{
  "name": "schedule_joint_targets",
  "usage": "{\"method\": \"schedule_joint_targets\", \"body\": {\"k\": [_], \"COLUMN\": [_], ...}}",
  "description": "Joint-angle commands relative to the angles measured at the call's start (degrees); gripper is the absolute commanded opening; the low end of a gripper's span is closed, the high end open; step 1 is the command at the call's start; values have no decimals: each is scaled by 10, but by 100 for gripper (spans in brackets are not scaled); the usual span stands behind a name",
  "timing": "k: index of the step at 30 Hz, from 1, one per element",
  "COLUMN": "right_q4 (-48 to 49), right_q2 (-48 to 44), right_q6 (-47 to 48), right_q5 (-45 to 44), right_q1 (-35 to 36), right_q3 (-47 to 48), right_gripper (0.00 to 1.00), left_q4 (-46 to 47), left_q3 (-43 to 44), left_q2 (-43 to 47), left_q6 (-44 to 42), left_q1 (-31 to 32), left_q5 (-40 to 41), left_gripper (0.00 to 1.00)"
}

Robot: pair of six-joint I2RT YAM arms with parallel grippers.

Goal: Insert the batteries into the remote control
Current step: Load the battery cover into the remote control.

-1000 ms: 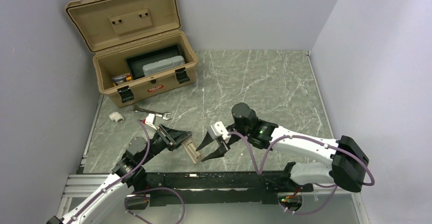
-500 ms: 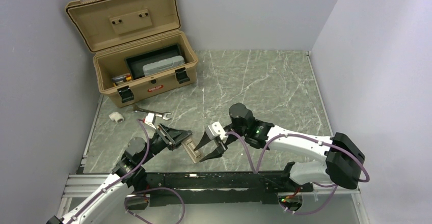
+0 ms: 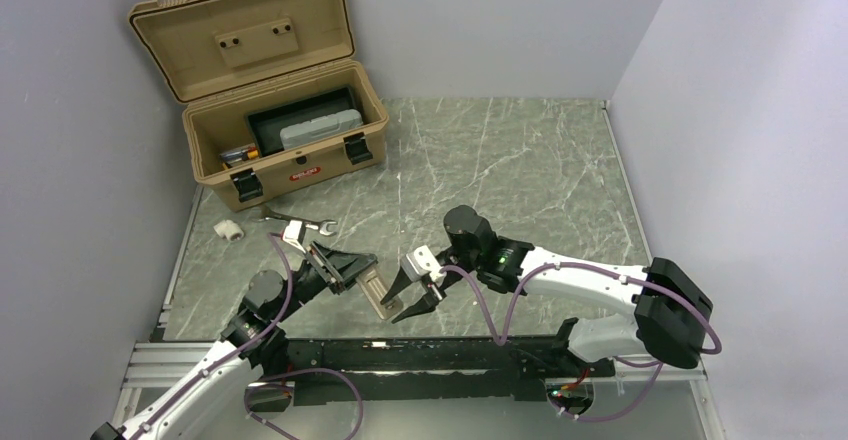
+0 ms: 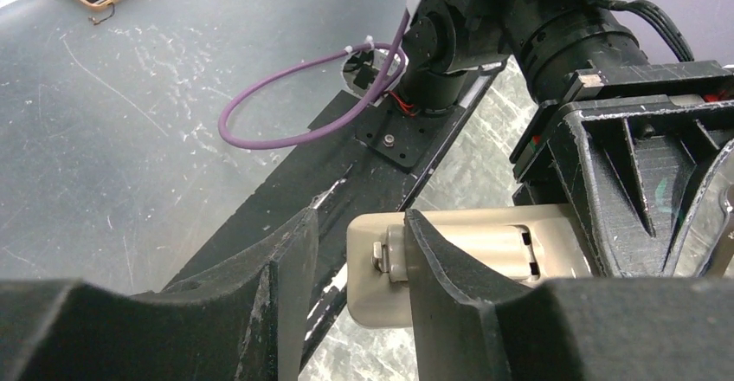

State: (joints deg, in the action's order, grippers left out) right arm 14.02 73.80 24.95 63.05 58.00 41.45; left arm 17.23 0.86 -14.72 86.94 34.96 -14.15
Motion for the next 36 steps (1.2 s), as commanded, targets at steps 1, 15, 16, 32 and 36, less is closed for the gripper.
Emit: {"method": "schedule_joint_targets", "body": {"k": [1, 15, 16, 32, 36], "right_q4": [45, 80, 80, 103, 114], "right_q2": [-3, 4, 4, 13, 16], "right_q6": [10, -12, -11, -27, -30], "right_q5": [6, -7, -8, 1, 2], "right_q1": [4, 4, 4, 3, 4], "right_q3": [2, -7, -6, -9, -9], "right_gripper": [43, 42, 41, 40, 39], "left_q4": [56, 63, 63, 100, 118], "left_q3": [-2, 0, 0, 7, 8], "left_q2": [-5, 3, 4, 4, -2], "left_q6": [23, 26, 27, 26, 27], "left_q1": [-1, -1, -1, -1, -1], "left_q5": [-10, -16, -16, -33, -38], "left_gripper": [0, 0, 0, 0, 0]}}
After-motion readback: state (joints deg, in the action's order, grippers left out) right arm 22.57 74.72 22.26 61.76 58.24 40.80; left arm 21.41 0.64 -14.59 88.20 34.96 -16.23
